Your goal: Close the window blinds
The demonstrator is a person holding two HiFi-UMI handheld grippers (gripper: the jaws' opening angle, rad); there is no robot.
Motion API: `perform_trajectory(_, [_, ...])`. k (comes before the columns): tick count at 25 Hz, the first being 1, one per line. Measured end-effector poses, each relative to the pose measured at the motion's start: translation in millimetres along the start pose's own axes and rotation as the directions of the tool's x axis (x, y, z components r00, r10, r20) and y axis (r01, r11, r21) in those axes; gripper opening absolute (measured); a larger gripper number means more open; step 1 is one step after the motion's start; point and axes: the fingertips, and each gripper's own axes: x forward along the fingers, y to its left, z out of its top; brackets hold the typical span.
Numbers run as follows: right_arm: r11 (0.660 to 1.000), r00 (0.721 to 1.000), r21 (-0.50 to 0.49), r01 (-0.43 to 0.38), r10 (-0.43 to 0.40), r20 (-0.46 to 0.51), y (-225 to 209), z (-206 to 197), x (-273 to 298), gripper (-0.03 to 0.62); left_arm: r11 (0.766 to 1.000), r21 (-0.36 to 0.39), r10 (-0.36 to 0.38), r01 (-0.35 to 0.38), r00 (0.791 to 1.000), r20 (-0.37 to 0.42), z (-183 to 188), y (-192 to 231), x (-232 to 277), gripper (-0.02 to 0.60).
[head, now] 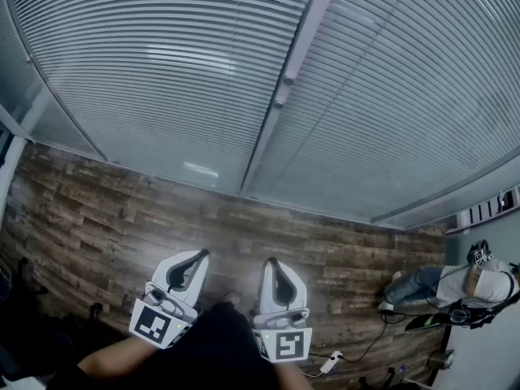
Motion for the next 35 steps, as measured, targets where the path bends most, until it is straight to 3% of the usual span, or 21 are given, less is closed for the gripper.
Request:
perform_trajectory(6, [1.0, 1.0, 0.014, 0.012, -0.013, 0.015, -19.7, 0.3, -14.5, 0.0, 1.0, 0.018, 0.011, -0.011, 1.0, -0.017, -2.4, -11.9, 4.9, -0.002])
perform_trajectory(17, [0.991, 0.992, 0.049, 0.122, -0.123, 0.025, -75.2, -11.1, -49.4, 0.002, 0.994, 0.059, 0.09, -0.088, 0.995, -0.037, -18.5, -16.2, -8.7, -0.002])
perform_trajectory(22, [0.993, 0.995, 0.074, 0.09, -0.093, 0.037, -83.6, -16.5, -59.5, 0.002, 0.989, 0.047, 0.139, -0.137, 0.99, -0.038, -25.2, -23.1, -11.5, -0.002])
perform_trajectory(30, [0.997, 0.998, 0.057, 0.06, -0.062, 0.02, -73.7, -25.7, -43.1, 0.003, 0.992, 0.042, 0.117, -0.116, 0.993, -0.035, -33.3, -20.2, 5.0, -0.002])
perform_trajectory(35, [0.996, 0.997, 0.034, 0.082, -0.082, 0.008, -82.4, -28.7, -16.7, 0.003, 0.997, 0.039, 0.063, -0.062, 0.998, -0.023, -37.9, -10.0, 38.8, -0.002])
